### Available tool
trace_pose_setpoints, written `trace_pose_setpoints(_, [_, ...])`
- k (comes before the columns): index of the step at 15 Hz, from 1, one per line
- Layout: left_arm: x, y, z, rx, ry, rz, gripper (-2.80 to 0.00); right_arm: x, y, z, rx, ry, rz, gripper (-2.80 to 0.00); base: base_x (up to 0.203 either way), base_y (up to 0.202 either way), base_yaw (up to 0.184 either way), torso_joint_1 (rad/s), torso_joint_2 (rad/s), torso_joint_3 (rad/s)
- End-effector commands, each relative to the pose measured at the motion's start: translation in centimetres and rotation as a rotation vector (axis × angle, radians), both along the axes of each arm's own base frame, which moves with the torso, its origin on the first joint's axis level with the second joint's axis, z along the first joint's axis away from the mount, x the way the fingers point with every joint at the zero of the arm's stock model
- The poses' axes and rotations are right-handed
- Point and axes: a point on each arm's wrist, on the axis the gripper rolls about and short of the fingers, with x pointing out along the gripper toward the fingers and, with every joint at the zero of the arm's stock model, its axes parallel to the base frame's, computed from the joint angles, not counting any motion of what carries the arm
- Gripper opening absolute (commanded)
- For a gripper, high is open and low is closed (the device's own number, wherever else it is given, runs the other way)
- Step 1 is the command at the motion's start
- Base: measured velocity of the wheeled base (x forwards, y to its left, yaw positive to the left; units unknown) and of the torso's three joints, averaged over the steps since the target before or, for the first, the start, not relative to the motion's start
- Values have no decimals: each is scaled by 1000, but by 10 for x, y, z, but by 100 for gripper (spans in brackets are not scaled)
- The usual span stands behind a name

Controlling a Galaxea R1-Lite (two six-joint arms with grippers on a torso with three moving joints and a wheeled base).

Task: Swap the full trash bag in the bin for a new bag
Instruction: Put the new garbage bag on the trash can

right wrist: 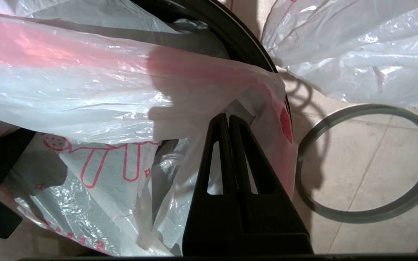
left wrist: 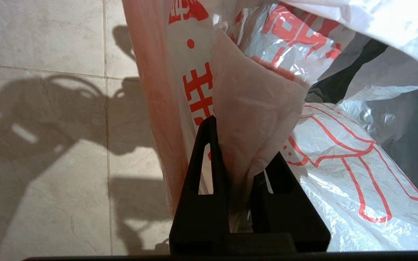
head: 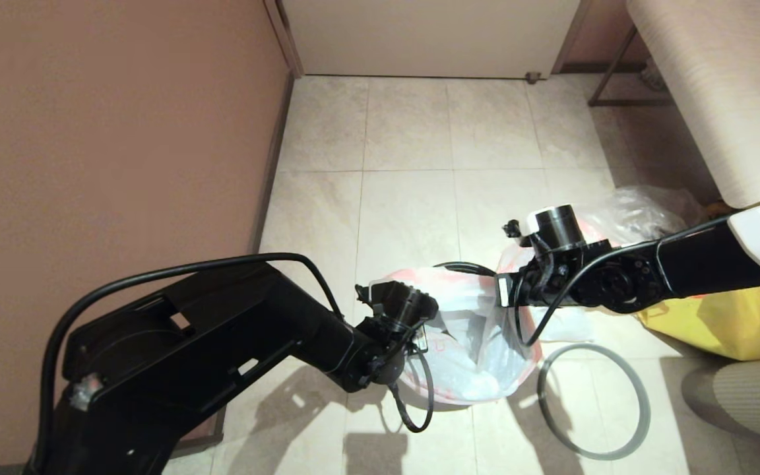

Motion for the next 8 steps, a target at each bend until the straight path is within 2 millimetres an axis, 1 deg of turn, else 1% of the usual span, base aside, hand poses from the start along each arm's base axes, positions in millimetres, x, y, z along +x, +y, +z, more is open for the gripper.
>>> trace_pose_setpoints(1, [0,0,-1,-2,-2,4,-280,4,1,-8,-32,0,2,-280,0,0,0,0,0,0])
trace_pose_setpoints(2, [0,0,-1,-2,-2,4,-280,5,0,-11,-71,-17,-11,-280,0,0,0,0,0,0])
trace_pose_setpoints(3, [0,0,-1,-2,-2,4,-280,2,-1,-17,-120,-24,11,0,0,0,0,0,0,0])
trace_pose_setpoints(4, [0,0,-1,-2,-2,4,-280,2,0,-17,-159,-66,38,0,0,0,0,0,0,0])
trace_pose_setpoints(5, [0,0,-1,-2,-2,5,-280,4,-1,-15,-199,-111,30,0,0,0,0,0,0,0])
trace_pose_setpoints(8, [0,0,-1,-2,-2,4,-280,8,-4,-13,-236,-130,39,0,0,0,0,0,0,0])
